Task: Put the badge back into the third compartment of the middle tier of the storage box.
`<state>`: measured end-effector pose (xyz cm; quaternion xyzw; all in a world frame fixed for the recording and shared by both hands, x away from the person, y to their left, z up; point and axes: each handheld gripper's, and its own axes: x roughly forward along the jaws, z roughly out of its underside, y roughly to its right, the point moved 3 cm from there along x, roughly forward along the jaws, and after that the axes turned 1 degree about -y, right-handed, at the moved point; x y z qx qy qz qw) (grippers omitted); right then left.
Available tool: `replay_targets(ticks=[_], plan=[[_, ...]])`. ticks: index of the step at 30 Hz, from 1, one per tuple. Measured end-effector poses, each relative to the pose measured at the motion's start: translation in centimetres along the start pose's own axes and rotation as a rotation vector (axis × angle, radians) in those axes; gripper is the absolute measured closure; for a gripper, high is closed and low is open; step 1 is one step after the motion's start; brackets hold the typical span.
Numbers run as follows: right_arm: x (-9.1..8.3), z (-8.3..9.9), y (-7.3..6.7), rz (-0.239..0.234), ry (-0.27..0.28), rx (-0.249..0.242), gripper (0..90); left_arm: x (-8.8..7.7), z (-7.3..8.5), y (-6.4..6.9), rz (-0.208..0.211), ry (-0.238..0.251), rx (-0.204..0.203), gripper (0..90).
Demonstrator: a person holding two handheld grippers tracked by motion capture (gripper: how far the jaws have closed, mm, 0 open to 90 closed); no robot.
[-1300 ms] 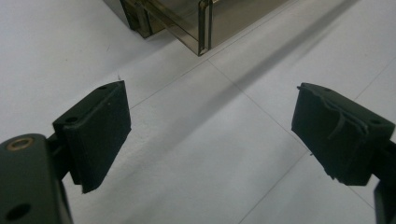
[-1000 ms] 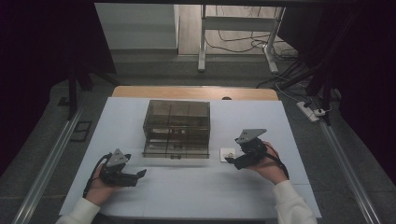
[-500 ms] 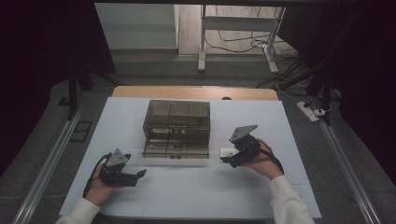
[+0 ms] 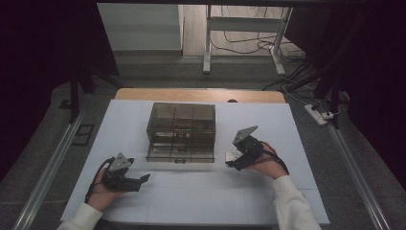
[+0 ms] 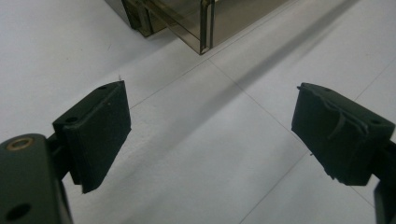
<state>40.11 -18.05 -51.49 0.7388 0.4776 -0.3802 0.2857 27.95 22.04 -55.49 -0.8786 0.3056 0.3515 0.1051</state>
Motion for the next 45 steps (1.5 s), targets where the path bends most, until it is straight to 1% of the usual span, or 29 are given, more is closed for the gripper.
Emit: replay_targets(ticks=[2, 7, 13, 18, 20, 24, 28, 30, 34, 36, 38, 40, 41, 42, 45], plan=[[0.2, 0.2, 0.1, -0.006, -0.007, 0.011, 15.7, 0.0, 0.0, 0.0, 0.0, 0.0, 0.002, 11.9], [0.7, 0.5, 0.2, -0.024, -0.027, 0.0, 15.7, 0.0, 0.0, 0.1, 0.0, -0.001, 0.002, 12.0], [0.9, 0.6, 0.4, -0.031, -0.029, 0.002, 15.6, 0.0, 0.0, 0.1, 0.001, -0.002, 0.003, 12.0], [1.3, 0.8, 0.4, -0.048, -0.044, 0.0, 15.6, 0.1, 0.0, 0.1, 0.001, -0.003, 0.005, 11.9], [1.4, 0.8, 0.4, -0.055, -0.052, -0.008, 15.6, 0.1, 0.0, 0.1, 0.001, -0.004, 0.004, 12.0], [1.7, 1.0, 0.4, -0.051, -0.072, -0.027, 15.6, 0.1, 0.1, 0.1, 0.001, -0.004, 0.004, 12.0], [2.2, 1.1, 0.5, -0.049, -0.092, -0.034, 15.2, 0.1, 0.1, 0.2, 0.002, -0.004, 0.005, 11.9], [2.3, 1.1, 0.6, -0.056, -0.088, -0.033, 14.8, 0.1, 0.1, 0.1, 0.001, -0.004, 0.005, 11.9], [2.3, 1.2, 0.7, -0.062, -0.078, -0.045, 15.2, 0.1, 0.1, 0.2, 0.002, -0.006, 0.007, 12.0], [2.3, 1.2, 0.7, -0.064, -0.074, -0.058, 16.9, 0.1, 0.1, 0.2, 0.001, -0.007, 0.007, 12.0], [2.3, 1.2, 0.7, -0.068, -0.071, -0.061, 20.4, 0.2, 0.1, 0.2, 0.002, -0.007, 0.007, 12.0], [2.2, 1.1, 0.6, -0.069, -0.07, -0.066, 26.5, 0.2, 0.1, 0.2, 0.002, -0.008, 0.008, 11.9], [2.1, 1.1, 0.6, -0.072, -0.067, -0.078, 31.5, 0.2, 0.1, 0.2, 0.002, -0.008, 0.008, 12.0], [2.0, 1.1, 0.5, -0.076, -0.066, -0.075, 33.0, 0.2, 0.1, 0.2, 0.002, -0.008, 0.009, 12.0], [2.0, 1.1, 0.4, -0.074, -0.067, -0.078, 33.1, 0.1, 0.1, 0.2, 0.003, -0.007, 0.009, 12.0]])
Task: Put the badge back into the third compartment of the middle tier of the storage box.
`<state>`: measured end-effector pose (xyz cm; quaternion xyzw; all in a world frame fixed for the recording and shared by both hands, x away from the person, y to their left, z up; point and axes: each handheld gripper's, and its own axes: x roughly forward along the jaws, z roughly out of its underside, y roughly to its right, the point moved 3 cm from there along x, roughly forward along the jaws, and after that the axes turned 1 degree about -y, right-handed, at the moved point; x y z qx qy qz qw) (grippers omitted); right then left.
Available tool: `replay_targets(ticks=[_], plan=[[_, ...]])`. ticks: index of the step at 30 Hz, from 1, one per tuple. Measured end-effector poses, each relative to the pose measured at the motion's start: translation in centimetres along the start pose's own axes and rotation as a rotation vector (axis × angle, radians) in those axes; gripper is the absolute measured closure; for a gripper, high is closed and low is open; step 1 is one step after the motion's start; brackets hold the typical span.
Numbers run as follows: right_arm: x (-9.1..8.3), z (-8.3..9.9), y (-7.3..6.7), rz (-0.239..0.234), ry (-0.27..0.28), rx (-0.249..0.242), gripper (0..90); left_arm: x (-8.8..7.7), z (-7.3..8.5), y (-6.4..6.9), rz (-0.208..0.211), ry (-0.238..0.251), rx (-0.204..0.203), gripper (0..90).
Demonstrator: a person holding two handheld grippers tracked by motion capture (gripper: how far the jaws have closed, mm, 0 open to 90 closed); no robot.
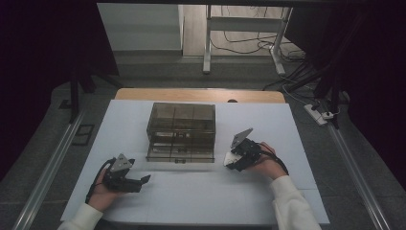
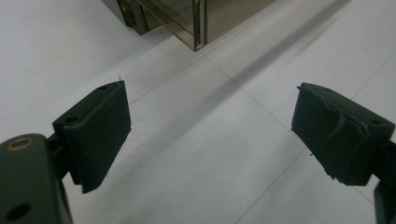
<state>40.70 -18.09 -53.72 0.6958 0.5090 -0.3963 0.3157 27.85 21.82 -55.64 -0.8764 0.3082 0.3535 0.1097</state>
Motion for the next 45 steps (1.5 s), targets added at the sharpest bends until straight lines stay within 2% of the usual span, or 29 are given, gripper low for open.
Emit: replay_targets(ticks=[17, 27, 28, 29, 30, 31, 32, 34, 36, 38, 40, 41, 43, 45], plan=[[-0.3, 0.1, 0.0, 0.005, 0.016, 0.004, 33.3, 0.0, 0.1, -0.1, -0.001, -0.001, -0.001, 12.0], [-1.6, 0.3, 0.4, 0.024, 0.082, 0.037, 34.0, 0.0, 0.1, -0.1, -0.002, -0.001, 0.0, 12.0], [-1.9, 0.3, 0.5, 0.034, 0.091, 0.04, 75.3, 0.0, 0.1, -0.1, -0.002, -0.001, 0.0, 12.0], [-2.4, 0.3, 0.6, 0.091, 0.146, 0.04, 76.4, 0.0, 0.1, -0.1, -0.001, -0.002, 0.0, 12.0], [-2.9, 0.3, 0.8, 0.089, 0.2, 0.075, 78.2, 0.0, 0.1, -0.1, -0.001, -0.002, 0.001, 12.0], [-3.4, 0.3, 1.1, 0.062, 0.232, 0.092, 76.6, 0.0, 0.1, -0.1, -0.001, -0.003, 0.001, 11.9], [-3.8, 0.3, 1.1, 0.058, 0.246, 0.089, 72.7, 0.0, 0.1, -0.1, -0.001, -0.003, 0.001, 12.0], [-4.0, 0.5, 1.1, 0.061, 0.228, 0.088, 62.8, 0.0, 0.1, -0.1, -0.001, -0.005, 0.001, 12.0], [-3.6, 0.6, 1.1, 0.046, 0.199, 0.113, 54.0, 0.0, 0.1, -0.1, -0.002, -0.003, 0.002, 12.0], [-2.7, 0.5, 1.0, 0.031, 0.143, 0.11, 42.2, 0.0, 0.1, -0.1, -0.002, -0.003, 0.003, 11.9], [-1.7, 0.3, 0.7, -0.018, 0.08, 0.133, 31.4, -0.1, 0.1, -0.1, -0.005, 0.0, 0.0, 11.9], [-1.3, 0.2, 0.6, -0.024, 0.062, 0.143, 27.4, -0.1, 0.1, -0.2, -0.005, 0.0, -0.001, 12.0], [-0.6, -0.1, 0.2, -0.018, 0.029, 0.16, 17.2, 0.0, 0.1, -0.2, -0.004, -0.002, -0.002, 11.9], [-0.2, -0.3, -0.1, 0.004, -0.004, 0.172, 14.7, 0.0, 0.2, -0.2, -0.003, -0.003, -0.001, 11.9]])
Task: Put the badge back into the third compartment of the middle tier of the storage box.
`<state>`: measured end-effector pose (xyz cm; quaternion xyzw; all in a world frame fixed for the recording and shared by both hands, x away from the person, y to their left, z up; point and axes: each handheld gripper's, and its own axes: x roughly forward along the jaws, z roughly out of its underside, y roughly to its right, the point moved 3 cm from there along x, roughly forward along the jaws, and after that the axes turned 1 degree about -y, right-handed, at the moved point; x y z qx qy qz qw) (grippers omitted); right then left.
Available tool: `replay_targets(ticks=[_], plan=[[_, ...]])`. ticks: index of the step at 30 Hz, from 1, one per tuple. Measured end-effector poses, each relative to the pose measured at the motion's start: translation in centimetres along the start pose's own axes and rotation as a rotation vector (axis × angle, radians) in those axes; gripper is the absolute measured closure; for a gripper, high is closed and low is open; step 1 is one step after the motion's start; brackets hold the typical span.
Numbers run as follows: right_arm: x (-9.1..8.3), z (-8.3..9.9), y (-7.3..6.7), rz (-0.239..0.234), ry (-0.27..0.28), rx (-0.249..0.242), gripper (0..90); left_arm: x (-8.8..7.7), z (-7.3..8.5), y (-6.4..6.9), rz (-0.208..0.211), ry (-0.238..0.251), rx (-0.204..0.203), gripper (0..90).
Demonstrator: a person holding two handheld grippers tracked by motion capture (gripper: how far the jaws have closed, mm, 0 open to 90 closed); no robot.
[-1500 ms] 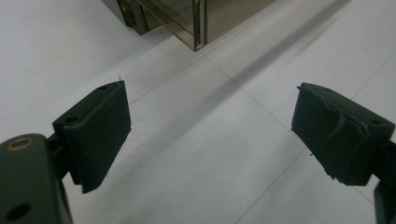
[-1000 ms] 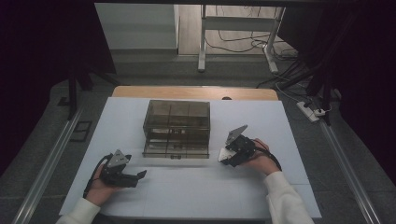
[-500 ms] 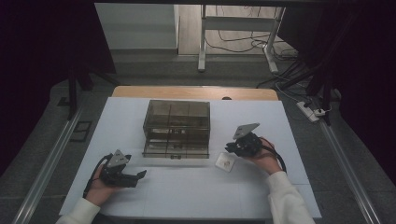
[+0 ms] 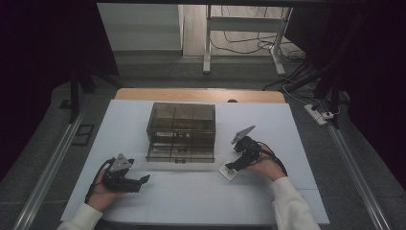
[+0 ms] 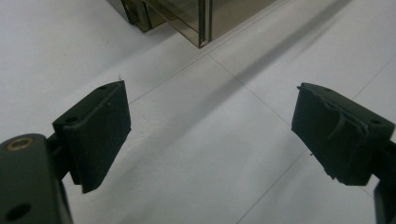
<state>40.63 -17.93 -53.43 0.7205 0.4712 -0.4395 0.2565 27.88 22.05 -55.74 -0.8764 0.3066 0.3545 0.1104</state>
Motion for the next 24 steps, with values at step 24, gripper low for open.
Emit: replay_targets(ticks=[24], plan=[[0.4, 0.1, -4.2, 0.096, -0.038, -0.001, 33.4, -0.2, 0.0, 0.0, -0.002, 0.005, 0.002, 12.0]])
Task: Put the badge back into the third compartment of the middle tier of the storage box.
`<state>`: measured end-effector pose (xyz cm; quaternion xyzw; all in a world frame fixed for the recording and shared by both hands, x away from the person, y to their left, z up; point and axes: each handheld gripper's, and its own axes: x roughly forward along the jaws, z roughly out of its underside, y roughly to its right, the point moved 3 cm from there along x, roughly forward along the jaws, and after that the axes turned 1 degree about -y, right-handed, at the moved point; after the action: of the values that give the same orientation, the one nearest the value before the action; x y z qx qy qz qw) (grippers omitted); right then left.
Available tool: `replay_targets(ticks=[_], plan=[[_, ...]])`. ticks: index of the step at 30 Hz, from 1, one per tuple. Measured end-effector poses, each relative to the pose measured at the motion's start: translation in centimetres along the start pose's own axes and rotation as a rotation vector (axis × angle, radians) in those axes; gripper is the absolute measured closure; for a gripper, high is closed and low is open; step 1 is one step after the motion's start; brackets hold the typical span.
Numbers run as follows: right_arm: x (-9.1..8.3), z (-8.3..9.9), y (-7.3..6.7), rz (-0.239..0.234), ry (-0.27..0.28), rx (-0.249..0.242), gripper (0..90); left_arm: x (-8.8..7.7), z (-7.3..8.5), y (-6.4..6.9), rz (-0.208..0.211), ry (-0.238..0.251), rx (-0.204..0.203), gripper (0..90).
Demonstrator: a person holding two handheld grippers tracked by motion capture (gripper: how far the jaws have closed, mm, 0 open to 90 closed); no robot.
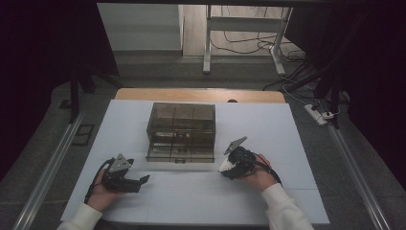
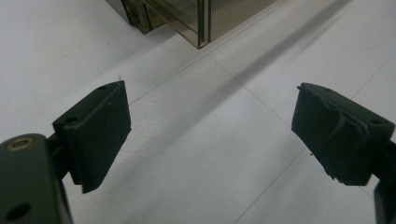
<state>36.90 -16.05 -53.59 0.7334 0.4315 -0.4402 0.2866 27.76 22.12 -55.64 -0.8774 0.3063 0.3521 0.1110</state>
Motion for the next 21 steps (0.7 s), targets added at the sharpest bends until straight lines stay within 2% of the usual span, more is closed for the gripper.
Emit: replay_targets(ticks=[5, 11, 21], plan=[[-0.3, 0.1, 0.5, 0.014, 0.009, -0.021, 33.5, 0.1, 0.0, -0.1, 0.0, -0.001, -0.001, 12.0], [-2.1, 0.0, 1.3, 0.026, 0.098, 0.005, 33.5, 0.1, 0.0, -0.1, 0.0, -0.001, -0.001, 12.0], [-5.3, -0.7, 1.7, 0.054, 0.239, 0.003, 33.4, 0.1, 0.0, 0.0, 0.0, -0.001, 0.0, 12.0]])
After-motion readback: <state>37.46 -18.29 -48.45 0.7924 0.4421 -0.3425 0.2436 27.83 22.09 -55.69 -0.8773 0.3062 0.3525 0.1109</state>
